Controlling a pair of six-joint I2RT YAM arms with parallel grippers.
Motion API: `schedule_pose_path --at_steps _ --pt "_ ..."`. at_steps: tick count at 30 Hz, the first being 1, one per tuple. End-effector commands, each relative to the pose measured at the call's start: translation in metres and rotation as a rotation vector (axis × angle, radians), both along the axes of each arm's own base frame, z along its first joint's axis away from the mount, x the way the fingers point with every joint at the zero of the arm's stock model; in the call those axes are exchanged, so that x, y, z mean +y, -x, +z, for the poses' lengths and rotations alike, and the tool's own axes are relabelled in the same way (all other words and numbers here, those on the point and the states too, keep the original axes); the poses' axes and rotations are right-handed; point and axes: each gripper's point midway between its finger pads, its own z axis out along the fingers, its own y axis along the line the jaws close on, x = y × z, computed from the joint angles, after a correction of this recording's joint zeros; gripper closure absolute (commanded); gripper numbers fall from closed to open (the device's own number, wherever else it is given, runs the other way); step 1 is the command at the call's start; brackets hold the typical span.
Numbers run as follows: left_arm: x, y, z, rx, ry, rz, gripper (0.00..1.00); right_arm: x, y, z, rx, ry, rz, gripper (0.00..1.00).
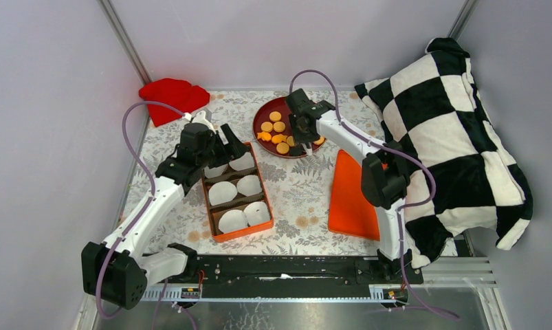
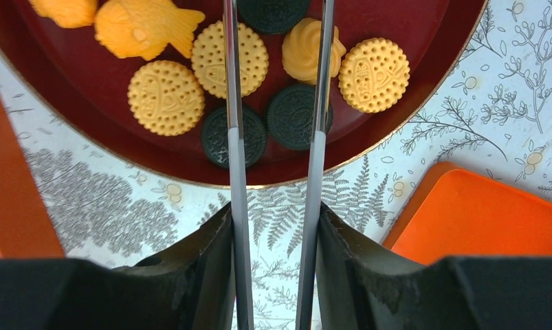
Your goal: Pack the cookies
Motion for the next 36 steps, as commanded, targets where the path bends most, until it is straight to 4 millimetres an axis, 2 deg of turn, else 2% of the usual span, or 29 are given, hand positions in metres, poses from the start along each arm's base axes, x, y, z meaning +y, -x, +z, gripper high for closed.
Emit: schedule_pose_path --at_steps 1,4,7,10,12,14,16,22,28,30,33,36 --pt "0.015 -0.008 0.032 -0.094 -0.045 0.060 0.14 0.022 0.013 0.101 -0.189 -0.161 0.068 0.87" --pt "0.019 -0.009 0.037 -0.101 -0.055 0.080 0.14 0.036 0.035 0.116 -0.199 -0.197 0.117 0.88" --pt "0.044 -0.015 0.043 -0.099 -0.103 0.203 0.13 0.058 0.065 0.119 -0.167 -0.225 0.195 0.89" --pt "0.077 -0.024 0.060 -0.110 -0.089 0.323 0.12 0.085 0.102 0.112 -0.128 -0.233 0.292 0.89" --pt "0.092 -0.030 0.072 -0.120 -0.037 0.357 0.11 0.103 0.124 0.105 -0.100 -0.243 0.351 0.89" --pt "0.098 -0.035 0.076 -0.113 0.003 0.367 0.11 0.118 0.141 0.096 -0.071 -0.246 0.393 0.88" --pt "0.094 -0.038 0.074 -0.099 0.021 0.341 0.11 0.128 0.153 0.087 -0.048 -0.244 0.425 0.88" --pt "0.087 -0.037 0.055 -0.061 0.034 0.303 0.11 0.139 0.155 0.066 -0.013 -0.225 0.441 0.88" --pt "0.089 -0.035 0.054 -0.070 0.020 0.295 0.11 0.135 0.157 0.051 0.010 -0.195 0.435 0.86" --pt "0.087 -0.036 0.054 -0.075 0.024 0.286 0.11 0.133 0.156 0.048 0.006 -0.183 0.430 0.82" --pt "0.085 -0.036 0.053 -0.077 0.032 0.274 0.11 0.133 0.153 0.047 -0.002 -0.175 0.428 0.64" --pt "0.084 -0.035 0.053 -0.079 0.034 0.267 0.11 0.135 0.151 0.047 -0.006 -0.172 0.426 0.57"
